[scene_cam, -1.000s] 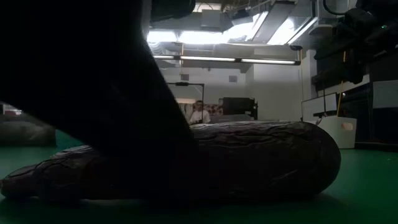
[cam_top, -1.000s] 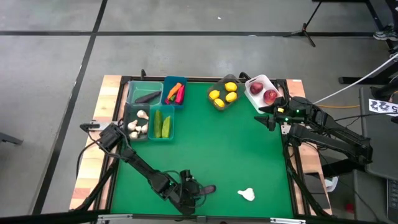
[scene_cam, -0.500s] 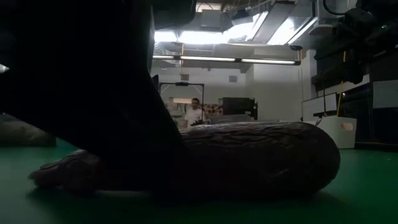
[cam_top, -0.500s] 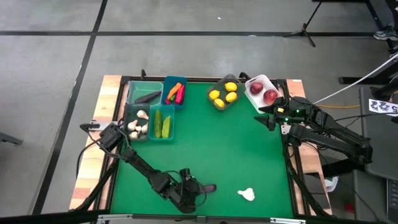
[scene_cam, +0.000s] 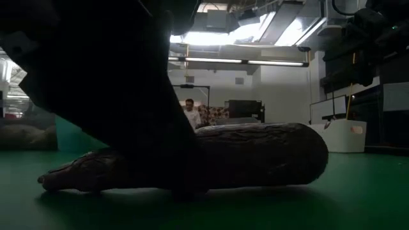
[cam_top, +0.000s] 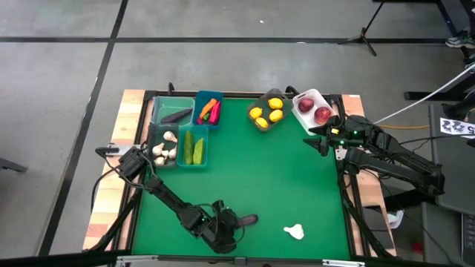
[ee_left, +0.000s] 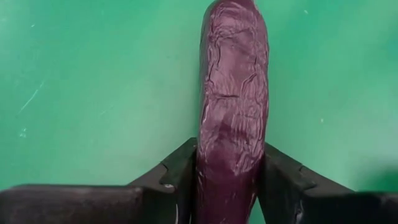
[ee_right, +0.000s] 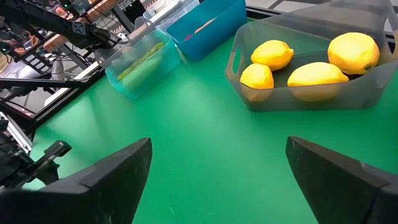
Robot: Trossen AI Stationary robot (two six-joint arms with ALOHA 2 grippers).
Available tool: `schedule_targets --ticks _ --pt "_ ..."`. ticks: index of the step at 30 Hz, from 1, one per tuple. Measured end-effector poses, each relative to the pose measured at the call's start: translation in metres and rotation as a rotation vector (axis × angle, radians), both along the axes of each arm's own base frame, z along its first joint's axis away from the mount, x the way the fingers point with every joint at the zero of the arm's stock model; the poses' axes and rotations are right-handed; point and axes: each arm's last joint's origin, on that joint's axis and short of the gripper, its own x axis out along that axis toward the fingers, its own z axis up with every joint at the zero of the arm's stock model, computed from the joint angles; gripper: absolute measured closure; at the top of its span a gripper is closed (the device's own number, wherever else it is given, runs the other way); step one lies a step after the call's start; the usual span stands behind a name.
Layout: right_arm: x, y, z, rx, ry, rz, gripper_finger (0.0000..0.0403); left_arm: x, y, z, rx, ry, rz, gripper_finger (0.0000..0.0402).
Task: Sort produce into baskets
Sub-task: Put the purple eggplant into the transparent bin
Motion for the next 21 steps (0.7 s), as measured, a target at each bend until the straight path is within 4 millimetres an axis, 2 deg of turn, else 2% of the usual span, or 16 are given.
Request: schedule_targets --ticks 4,9,15,21 --pt "0.000 0.000 0.000 0.000 0.000 0.000 0.0033 0.001 0.004 0.007 -0.026 -0.050 0.101 0.0263" --pt "0.000 0.000 0.000 0.001 0.001 0.000 0.0033 -0.003 0.022 0.040 -0.018 -0.089 0.233 0.0265" --pt "0.000 0.000 0.000 0.000 0.001 0.000 0.0033 -0.022 0.057 0.092 0.051 -0.171 0.471 0.0267" --pt "0.000 0.000 0.000 0.001 0.001 0.000 0.0033 -0.047 0.099 0.131 0.160 -0.177 0.639 0.0262"
